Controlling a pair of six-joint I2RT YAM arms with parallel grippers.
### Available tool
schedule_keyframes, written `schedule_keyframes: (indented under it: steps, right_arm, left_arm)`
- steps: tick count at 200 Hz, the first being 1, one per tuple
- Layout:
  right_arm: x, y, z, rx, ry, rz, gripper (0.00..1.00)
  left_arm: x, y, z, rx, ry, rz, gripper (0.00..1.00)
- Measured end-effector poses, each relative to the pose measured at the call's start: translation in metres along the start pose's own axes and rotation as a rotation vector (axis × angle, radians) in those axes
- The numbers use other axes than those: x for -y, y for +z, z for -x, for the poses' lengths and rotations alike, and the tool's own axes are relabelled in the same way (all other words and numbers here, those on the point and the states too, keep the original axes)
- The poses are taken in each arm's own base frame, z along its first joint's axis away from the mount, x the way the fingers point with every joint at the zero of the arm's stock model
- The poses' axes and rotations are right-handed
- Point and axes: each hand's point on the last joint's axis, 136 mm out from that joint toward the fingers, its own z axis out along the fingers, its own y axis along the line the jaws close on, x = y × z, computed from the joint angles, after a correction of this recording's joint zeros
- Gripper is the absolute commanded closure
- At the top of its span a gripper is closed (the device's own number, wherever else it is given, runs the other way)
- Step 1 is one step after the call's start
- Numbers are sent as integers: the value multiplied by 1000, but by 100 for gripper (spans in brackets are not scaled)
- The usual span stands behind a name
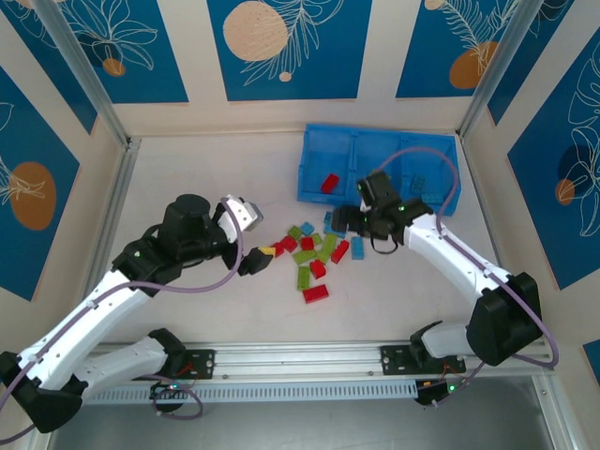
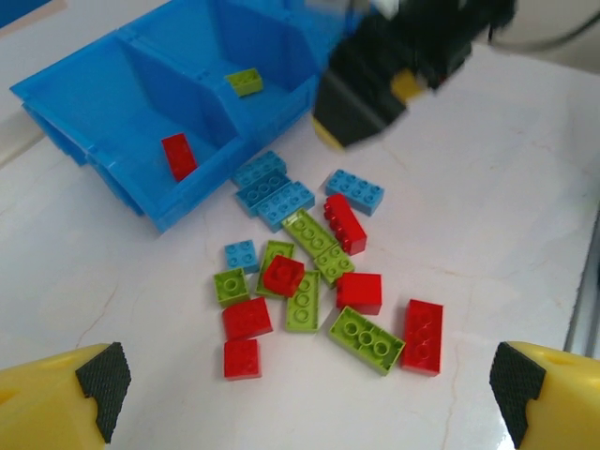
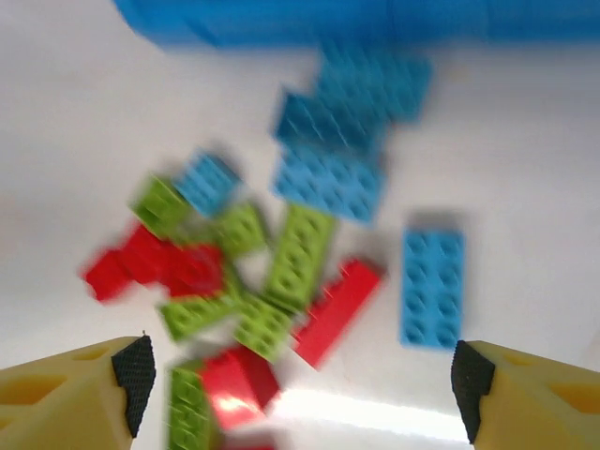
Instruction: Sort the legos into containers by color
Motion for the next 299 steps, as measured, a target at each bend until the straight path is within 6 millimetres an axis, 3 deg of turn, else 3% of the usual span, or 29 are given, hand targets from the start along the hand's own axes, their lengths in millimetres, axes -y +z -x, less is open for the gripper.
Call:
schedule_keyframes:
  steps: [20,39,112,155,173,199,232,253,272,286,299]
  right_arm:
    - [24,20,-38,-92,23,-57,31]
    - [33,27,-52,-131,36,-79,39]
    - [49,74,-62,-225,29,-184,42]
    - [54,92,-50,-203,6,-237,54]
    - [57,94,-49,-195,6,-251,64]
    - [57,95,-47,-185,4,-258,68]
    - [53,75,-41,-120,14,-236,71]
    - [45,40,-26,-6,42,-175,72]
    - [41,1,0,136,92,-99,73]
    - [57,-24,25,228,171,-75,72]
    - [83,-40,51,294,258,-89,72]
  left_arm:
    - [4,-4,3,17,-11,-16,0]
    - [6,-4,3,16,-18,-26,0]
    - [6,-4,2,13,-19,-27,0]
    - [5,-1,0,3,-21,-29,0]
    - [5,0,0,1,-22,-29,0]
    - [7,0,0,3,-22,-37,0]
    - [17,-1,3,16,-21,-99,0]
    - [26,-2,5,28,-20,-151,0]
    - [32,-4,9,47,-16,-185,0]
    - [34,-7,13,64,-10,-198,0]
    - [35,-8,15,75,-6,-202,0]
